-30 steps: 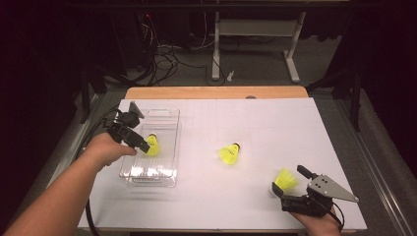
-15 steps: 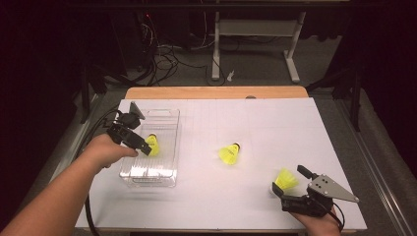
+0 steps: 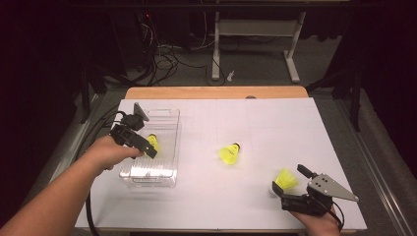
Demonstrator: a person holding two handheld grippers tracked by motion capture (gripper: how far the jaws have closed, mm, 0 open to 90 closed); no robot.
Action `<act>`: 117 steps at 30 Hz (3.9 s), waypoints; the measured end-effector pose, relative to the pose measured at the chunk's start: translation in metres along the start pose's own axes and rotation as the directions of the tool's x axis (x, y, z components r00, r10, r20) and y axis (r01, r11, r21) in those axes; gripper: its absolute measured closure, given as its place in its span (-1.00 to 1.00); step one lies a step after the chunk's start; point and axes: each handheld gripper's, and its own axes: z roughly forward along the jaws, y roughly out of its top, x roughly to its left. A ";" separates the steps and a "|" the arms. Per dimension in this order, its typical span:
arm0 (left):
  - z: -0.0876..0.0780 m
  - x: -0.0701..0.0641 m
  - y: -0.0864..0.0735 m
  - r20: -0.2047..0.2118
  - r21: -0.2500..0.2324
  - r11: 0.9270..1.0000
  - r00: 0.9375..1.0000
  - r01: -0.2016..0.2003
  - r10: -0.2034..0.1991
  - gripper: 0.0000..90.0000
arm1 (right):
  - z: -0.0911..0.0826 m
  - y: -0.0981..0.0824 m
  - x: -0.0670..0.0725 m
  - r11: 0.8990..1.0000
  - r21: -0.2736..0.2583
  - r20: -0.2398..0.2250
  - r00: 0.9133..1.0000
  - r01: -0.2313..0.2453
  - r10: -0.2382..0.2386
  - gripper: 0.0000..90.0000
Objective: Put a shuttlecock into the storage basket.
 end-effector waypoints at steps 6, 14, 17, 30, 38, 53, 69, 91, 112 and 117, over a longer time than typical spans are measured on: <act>0.000 -0.002 0.001 0.003 -0.003 1.000 1.000 -0.011 0.011 -1.00 | 0.000 0.000 -0.001 1.000 0.003 0.005 1.000 -0.001 0.001 -0.99; 0.001 -0.014 0.003 0.007 -0.002 0.999 0.999 -0.047 0.047 -0.99 | 0.001 -0.001 0.000 1.000 0.010 0.001 1.000 0.004 -0.004 -1.00; 0.002 -0.019 0.004 0.008 -0.007 0.998 0.998 -0.055 0.055 -0.99 | 0.001 -0.001 0.001 1.000 0.009 0.001 1.000 0.002 -0.002 -1.00; -0.001 -0.049 0.019 0.004 -0.007 0.993 0.993 -0.114 0.114 -0.99 | -0.002 -0.001 0.000 1.000 0.000 -0.001 1.000 0.004 -0.004 -1.00; -0.002 -0.065 0.029 0.021 -0.008 0.989 0.989 -0.145 0.145 -0.99 | -0.001 0.000 -0.001 1.000 -0.001 0.003 1.000 -0.009 0.009 -1.00; 0.009 -0.098 0.046 0.021 0.003 0.978 0.978 -0.208 0.208 -0.98 | -0.002 0.001 -0.001 1.000 -0.004 -0.004 1.000 0.001 -0.001 -1.00; 0.024 -0.130 0.063 0.050 -0.012 0.967 0.965 -0.255 0.256 -0.98 | -0.004 0.001 -0.002 1.000 -0.010 -0.003 1.000 -0.003 0.003 -1.00; 0.047 -0.143 0.077 0.063 0.006 0.961 0.959 -0.278 0.277 -0.96 | -0.004 0.002 -0.001 1.000 -0.011 -0.005 1.000 -0.003 0.003 -1.00; 0.084 -0.143 0.099 0.072 0.001 0.962 0.960 -0.272 0.271 -0.79 | -0.004 0.002 -0.002 1.000 -0.010 -0.008 1.000 -0.001 0.001 -1.00; 0.090 -0.145 0.105 0.082 0.009 0.960 0.958 -0.278 0.277 -0.71 | -0.004 0.001 -0.002 1.000 -0.010 -0.009 1.000 -0.003 0.003 -1.00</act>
